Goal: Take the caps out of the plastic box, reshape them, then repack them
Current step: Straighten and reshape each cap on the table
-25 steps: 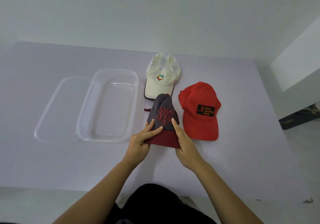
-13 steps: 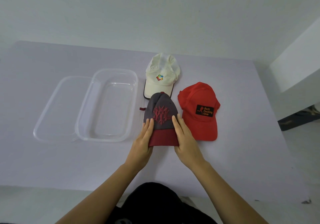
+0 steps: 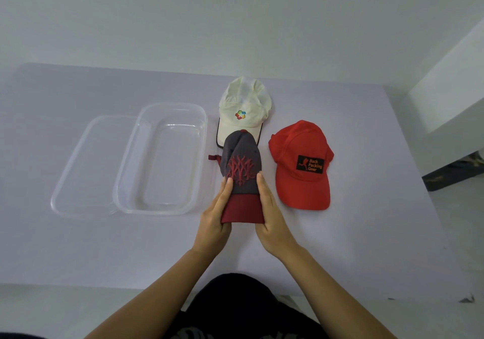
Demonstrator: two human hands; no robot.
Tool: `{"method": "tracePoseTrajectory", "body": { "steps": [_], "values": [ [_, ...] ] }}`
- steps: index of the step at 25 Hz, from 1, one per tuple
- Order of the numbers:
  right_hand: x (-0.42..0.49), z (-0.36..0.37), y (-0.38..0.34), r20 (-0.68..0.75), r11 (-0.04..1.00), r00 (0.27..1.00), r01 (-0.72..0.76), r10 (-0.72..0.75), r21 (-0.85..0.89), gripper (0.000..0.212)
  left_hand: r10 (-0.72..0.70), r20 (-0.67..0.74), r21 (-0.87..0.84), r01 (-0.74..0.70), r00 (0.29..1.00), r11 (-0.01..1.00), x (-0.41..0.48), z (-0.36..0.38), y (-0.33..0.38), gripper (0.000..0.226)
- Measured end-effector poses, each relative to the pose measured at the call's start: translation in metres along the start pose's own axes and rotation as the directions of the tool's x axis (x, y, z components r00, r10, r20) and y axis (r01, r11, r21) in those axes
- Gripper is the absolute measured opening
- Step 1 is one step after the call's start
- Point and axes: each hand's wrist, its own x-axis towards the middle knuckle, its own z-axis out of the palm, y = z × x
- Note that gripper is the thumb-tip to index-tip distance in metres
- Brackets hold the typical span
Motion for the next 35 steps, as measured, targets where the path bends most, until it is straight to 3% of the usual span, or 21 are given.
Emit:
{"method": "tracePoseTrajectory", "body": {
  "steps": [2,7,11,13,15,16,18,19,20,22,26,28,30,32,33,35],
  "values": [
    [-0.002,0.003,-0.002,-0.001,0.997,1.000,-0.009,0.009,0.078,0.078,-0.005,-0.027,-0.047,0.004,1.000,0.999,0.000,0.001,0.003,0.066],
    [-0.003,-0.003,-0.003,0.060,0.999,0.998,0.037,-0.036,-0.022,0.081,0.025,0.005,0.022,-0.025,1.000,0.999,-0.003,-0.004,-0.004,0.088],
    [-0.005,-0.016,0.008,0.080,0.935,0.988,0.150,-0.130,-0.321,0.090,0.085,0.250,0.125,-0.119,0.965,0.985,-0.003,-0.022,-0.021,0.097],
    [-0.009,-0.021,0.013,0.059,0.884,0.980,0.199,-0.192,-0.424,0.093,-0.010,0.254,0.115,-0.020,0.967,0.993,0.002,-0.035,-0.023,0.098],
    [-0.014,-0.020,0.013,0.021,0.855,0.967,0.235,-0.254,-0.462,0.090,-0.163,0.084,0.052,0.159,0.983,0.986,0.017,-0.039,-0.013,0.081],
    [-0.016,-0.018,0.012,0.002,0.839,0.958,0.251,-0.285,-0.483,0.090,-0.261,0.028,-0.053,0.262,0.965,0.964,0.029,-0.040,-0.006,0.070],
    [-0.020,-0.017,0.014,-0.011,0.813,0.941,0.285,-0.337,-0.507,0.093,-0.441,0.103,-0.337,0.448,0.892,0.828,0.059,-0.042,0.007,0.066],
    [-0.022,-0.017,0.015,-0.004,0.808,0.936,0.302,-0.352,-0.506,0.094,-0.463,0.187,-0.407,0.498,0.866,0.766,0.072,-0.044,0.009,0.071],
    [-0.023,-0.018,0.017,0.011,0.806,0.935,0.311,-0.354,-0.503,0.096,-0.439,0.269,-0.387,0.514,0.857,0.766,0.083,-0.046,0.011,0.072],
    [-0.023,-0.019,0.019,0.042,0.803,0.941,0.310,-0.336,-0.509,0.105,-0.370,0.378,-0.356,0.502,0.849,0.788,0.097,-0.048,0.015,0.052],
    [-0.021,-0.024,0.023,0.173,0.769,0.949,0.316,-0.265,-0.556,0.112,-0.330,0.442,-0.505,0.536,0.834,0.677,0.112,-0.051,0.020,0.029],
    [-0.018,-0.032,0.021,0.215,0.863,0.961,0.256,-0.176,-0.436,0.110,-0.314,0.422,-0.538,0.514,0.850,0.668,0.116,-0.057,0.017,0.027],
    [-0.007,-0.042,0.011,0.070,0.991,0.997,0.041,-0.032,-0.126,0.096,-0.303,0.425,-0.537,0.507,0.853,0.674,0.120,-0.061,0.018,0.028],
    [0.013,-0.053,-0.006,-0.077,0.974,0.985,-0.140,0.156,0.179,0.069,-0.272,0.476,-0.536,0.521,0.836,0.665,0.121,-0.060,0.025,0.026],
    [0.025,-0.059,-0.015,-0.060,0.929,0.970,-0.204,0.234,0.310,0.056,-0.252,0.502,-0.543,0.529,0.827,0.653,0.121,-0.058,0.029,0.026],
    [0.046,-0.067,-0.027,0.124,0.828,0.954,-0.300,0.274,0.474,0.033,-0.224,0.540,-0.569,0.548,0.811,0.614,0.122,-0.052,0.036,0.036]
  ]
}}
